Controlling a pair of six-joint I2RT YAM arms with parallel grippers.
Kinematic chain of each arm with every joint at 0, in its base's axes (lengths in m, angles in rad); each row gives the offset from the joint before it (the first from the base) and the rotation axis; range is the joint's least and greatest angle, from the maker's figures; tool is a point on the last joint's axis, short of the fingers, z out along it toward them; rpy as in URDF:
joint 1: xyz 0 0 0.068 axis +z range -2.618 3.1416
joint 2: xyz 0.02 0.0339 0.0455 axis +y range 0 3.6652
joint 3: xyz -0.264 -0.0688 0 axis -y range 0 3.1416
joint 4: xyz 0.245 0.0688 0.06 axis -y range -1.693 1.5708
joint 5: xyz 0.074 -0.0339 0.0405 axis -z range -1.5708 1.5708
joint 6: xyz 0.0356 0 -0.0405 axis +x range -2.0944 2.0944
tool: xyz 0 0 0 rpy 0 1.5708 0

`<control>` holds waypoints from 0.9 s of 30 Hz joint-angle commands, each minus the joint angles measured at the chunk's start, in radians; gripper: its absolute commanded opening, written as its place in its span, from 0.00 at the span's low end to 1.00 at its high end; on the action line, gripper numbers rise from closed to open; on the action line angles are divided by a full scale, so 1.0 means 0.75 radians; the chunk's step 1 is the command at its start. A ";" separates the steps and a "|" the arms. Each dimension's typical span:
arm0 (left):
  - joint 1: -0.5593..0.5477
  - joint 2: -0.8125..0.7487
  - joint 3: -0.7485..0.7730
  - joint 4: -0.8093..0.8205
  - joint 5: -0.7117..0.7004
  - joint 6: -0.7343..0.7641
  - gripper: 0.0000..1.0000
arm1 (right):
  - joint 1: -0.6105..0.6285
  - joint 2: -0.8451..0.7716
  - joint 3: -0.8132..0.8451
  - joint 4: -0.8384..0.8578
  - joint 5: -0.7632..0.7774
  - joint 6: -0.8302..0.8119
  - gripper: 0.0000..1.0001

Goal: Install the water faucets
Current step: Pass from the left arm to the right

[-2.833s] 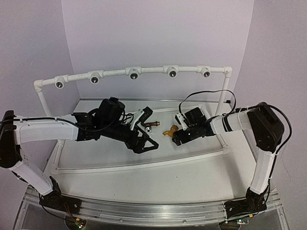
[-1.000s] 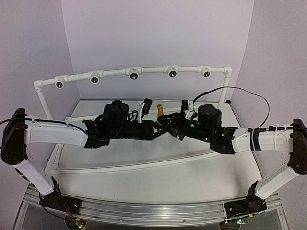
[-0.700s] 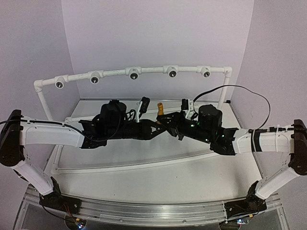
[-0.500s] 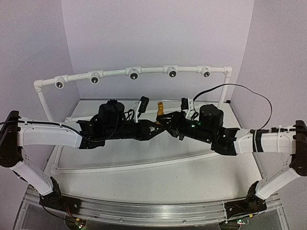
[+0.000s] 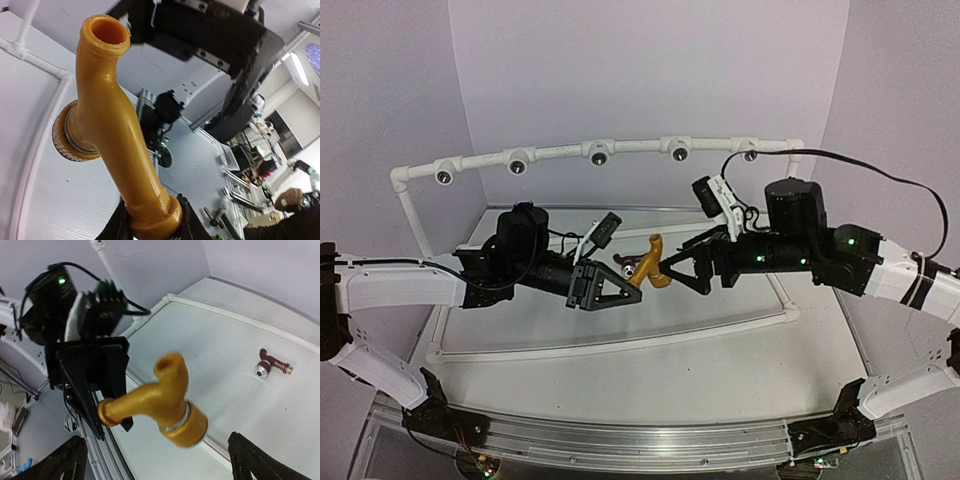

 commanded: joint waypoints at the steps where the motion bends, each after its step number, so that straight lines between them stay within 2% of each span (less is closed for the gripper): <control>1: -0.005 -0.075 -0.005 0.029 0.374 0.048 0.00 | 0.000 0.066 0.202 -0.321 -0.175 -0.355 0.96; 3: -0.008 -0.098 -0.009 0.028 0.408 0.058 0.00 | -0.002 0.125 0.259 -0.370 -0.263 -0.358 0.91; 10: -0.037 -0.096 0.000 0.029 0.472 0.080 0.00 | -0.003 0.259 0.342 -0.333 -0.772 -0.301 0.74; 20: -0.041 -0.049 0.027 0.029 0.491 0.096 0.00 | -0.004 0.344 0.347 -0.236 -1.057 -0.210 0.50; 27: -0.041 -0.025 0.045 0.029 0.490 0.090 0.00 | -0.004 0.372 0.320 -0.162 -1.102 -0.177 0.51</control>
